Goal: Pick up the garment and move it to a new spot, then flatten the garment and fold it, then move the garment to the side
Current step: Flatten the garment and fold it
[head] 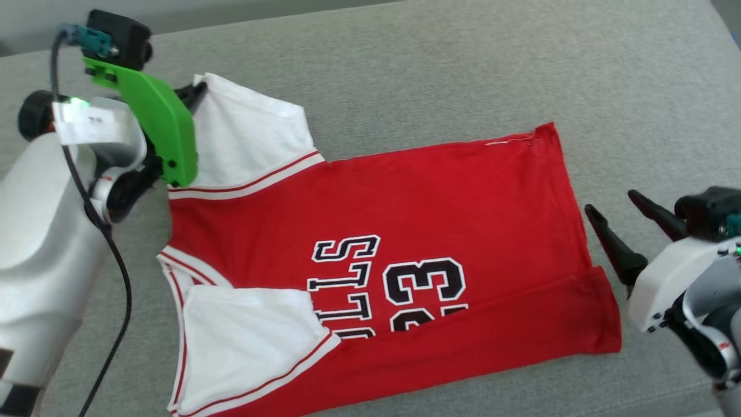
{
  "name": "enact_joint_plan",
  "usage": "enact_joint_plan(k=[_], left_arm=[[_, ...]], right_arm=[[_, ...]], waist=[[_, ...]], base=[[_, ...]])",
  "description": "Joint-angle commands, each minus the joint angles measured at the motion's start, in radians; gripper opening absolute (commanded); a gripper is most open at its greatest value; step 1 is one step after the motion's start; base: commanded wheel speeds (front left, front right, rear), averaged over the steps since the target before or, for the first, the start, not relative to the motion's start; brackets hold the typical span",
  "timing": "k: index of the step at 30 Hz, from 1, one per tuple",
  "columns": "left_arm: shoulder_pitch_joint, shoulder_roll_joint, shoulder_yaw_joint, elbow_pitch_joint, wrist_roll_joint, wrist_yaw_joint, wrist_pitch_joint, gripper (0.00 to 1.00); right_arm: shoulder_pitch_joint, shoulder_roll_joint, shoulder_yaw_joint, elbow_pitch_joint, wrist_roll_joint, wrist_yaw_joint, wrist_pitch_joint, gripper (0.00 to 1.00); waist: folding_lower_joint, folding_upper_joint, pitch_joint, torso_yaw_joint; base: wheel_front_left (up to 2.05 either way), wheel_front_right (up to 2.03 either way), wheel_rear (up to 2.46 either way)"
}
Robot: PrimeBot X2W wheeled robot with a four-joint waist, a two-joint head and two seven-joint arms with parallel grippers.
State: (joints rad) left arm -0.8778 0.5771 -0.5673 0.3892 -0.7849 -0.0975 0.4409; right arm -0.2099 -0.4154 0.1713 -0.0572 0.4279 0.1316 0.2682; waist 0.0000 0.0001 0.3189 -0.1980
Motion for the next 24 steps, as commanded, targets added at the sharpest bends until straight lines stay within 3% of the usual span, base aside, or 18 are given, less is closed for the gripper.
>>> enact_joint_plan(k=[1,12,24], left_arm=[[0.036,0.010,-0.002,-0.050,-0.007,0.015,0.014,0.00],[0.195,0.068,0.005,-0.473,-0.025,0.149,0.077,0.00],[0.262,0.081,0.000,-0.657,0.002,0.205,0.055,0.00]], right_arm=[[-0.032,-0.029,0.003,-0.001,0.012,-0.001,0.054,1.00],[-0.227,-0.094,-0.026,0.100,0.084,-0.001,0.415,1.00],[-0.394,-0.136,-0.010,0.248,0.041,-0.001,0.541,1.00]], waist=[[0.0000,-0.0001,-0.005,0.054],[0.0000,-0.0001,0.085,0.163],[0.0000,-0.0001,0.148,0.250]], base=[[0.00,0.00,0.00],[0.00,0.00,0.00],[0.00,0.00,0.00]])
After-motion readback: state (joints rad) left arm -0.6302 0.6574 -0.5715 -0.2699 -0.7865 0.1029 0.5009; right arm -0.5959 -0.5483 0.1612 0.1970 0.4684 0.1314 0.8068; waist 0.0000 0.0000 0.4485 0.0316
